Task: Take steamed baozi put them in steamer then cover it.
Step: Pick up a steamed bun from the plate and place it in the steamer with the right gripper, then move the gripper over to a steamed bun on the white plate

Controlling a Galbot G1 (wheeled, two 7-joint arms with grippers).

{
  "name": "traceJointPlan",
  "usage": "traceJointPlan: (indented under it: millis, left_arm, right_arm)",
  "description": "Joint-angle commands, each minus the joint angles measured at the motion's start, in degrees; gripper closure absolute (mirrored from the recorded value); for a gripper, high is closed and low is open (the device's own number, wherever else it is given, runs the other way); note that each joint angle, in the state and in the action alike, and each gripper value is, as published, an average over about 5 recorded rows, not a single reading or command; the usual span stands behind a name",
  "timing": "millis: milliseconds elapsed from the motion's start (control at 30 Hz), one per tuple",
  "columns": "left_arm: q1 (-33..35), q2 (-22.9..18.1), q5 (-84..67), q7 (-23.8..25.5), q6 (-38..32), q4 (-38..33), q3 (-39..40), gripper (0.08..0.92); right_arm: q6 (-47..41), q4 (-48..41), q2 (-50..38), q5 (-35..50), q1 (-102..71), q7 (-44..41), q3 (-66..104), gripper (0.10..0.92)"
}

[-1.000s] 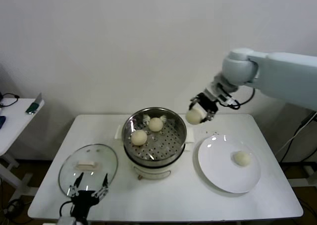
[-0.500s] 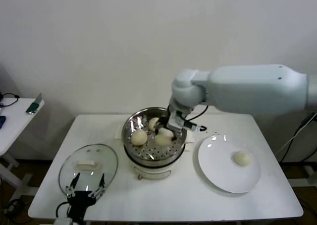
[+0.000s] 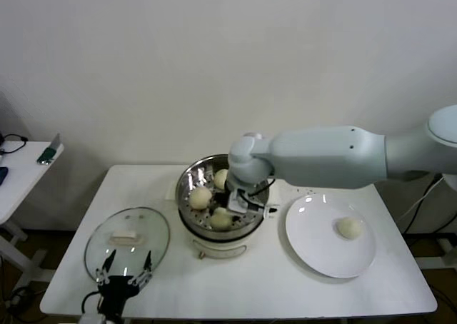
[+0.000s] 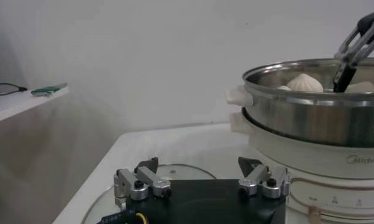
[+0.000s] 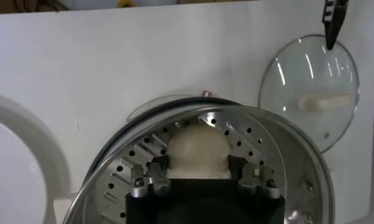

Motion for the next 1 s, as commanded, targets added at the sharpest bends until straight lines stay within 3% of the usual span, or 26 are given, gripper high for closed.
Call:
traceJointPlan:
  millis: [33,267,367,533,700,867,1000]
  left_arm:
    - [0.02,0.02,0.02,0.00,-0.03,0.04,-0.01,0.177]
    - [-0.07,0.06,0.03,-0.01,-0.12,0.03,0.12,0.177]
    - [-0.06,0.06,0.03,-0.02,-0.14,-0.03,0.09,0.177]
    - [0.02,0.03,0.11,-0.01,-0.22,-0.04,0.20,0.177]
    - [-0.06,0.09,0.16,0.04,-0.17,-0.18,0.26,0.177]
    - [-0.16,0.29,0.04,0.06,-0.20,-0.20,0.25,0.177]
    - [-0.38,0.49,-0.21,0.09,-0.22,0.03,0.29,0.177]
  right_arm:
    - [0.65,-2.96,1.40,-2.82,-2.72,2.52,-0.08,0.287]
    - [2.14,-2.50,-1.07,3.07,0.44,2.84,1.42,0.205]
    - [3.91,-1.71,-4.28,8.66,5.06,-1.22,0.54,0.203]
    - [3.20,-3.31,-10.97,24.02,15.09,-14.82,-5.20,0.202]
    - [-4.03,-9.09,-18.15,34.17,20.70,-17.91,-12.12,0.203]
    - [-16.10,-10.20,-27.26,34.63,20.21,-14.68,-17.03,0.203]
    - [-20.85,-10.69,-34.31,30.57,14.56,-12.81,-16.81,0.203]
